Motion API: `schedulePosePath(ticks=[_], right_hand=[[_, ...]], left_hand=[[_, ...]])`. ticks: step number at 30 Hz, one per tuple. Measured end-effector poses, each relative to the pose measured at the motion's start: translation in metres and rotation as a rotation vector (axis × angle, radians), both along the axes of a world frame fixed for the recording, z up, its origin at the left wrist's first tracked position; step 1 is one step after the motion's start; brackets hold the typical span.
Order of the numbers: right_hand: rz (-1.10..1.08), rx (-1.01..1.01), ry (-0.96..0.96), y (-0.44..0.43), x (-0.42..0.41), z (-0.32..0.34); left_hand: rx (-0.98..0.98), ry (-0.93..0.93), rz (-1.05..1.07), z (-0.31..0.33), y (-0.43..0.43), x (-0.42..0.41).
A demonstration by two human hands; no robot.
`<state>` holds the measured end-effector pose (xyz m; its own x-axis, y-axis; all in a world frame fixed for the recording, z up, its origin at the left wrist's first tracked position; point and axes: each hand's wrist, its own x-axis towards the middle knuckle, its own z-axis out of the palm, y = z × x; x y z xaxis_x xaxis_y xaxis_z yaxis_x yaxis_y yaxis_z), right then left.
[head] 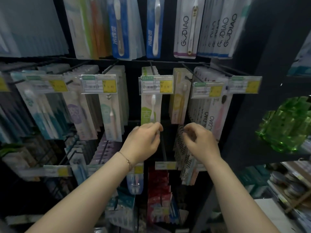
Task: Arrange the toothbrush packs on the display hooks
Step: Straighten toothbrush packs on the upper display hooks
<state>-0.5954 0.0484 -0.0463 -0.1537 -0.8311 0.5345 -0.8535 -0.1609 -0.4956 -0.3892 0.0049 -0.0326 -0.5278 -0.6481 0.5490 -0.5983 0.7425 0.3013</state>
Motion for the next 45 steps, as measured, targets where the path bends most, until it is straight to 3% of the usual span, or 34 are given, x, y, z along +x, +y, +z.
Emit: schedulePosePath(ticks=[9, 25, 45], right_hand=[[0.093, 0.001, 0.025, -0.013, 0.046, 0.000], [0.106, -0.086, -0.027, -0.032, 0.176, 0.009], [0.156, -0.062, -0.012, -0.042, 0.224, 0.018]], left_hand=[[0.024, -0.079, 0.135, 0.002, -0.009, 0.059], [0.024, -0.060, 0.125, 0.017, -0.031, 0.189], [0.035, -0.042, 0.105, 0.019, -0.031, 0.231]])
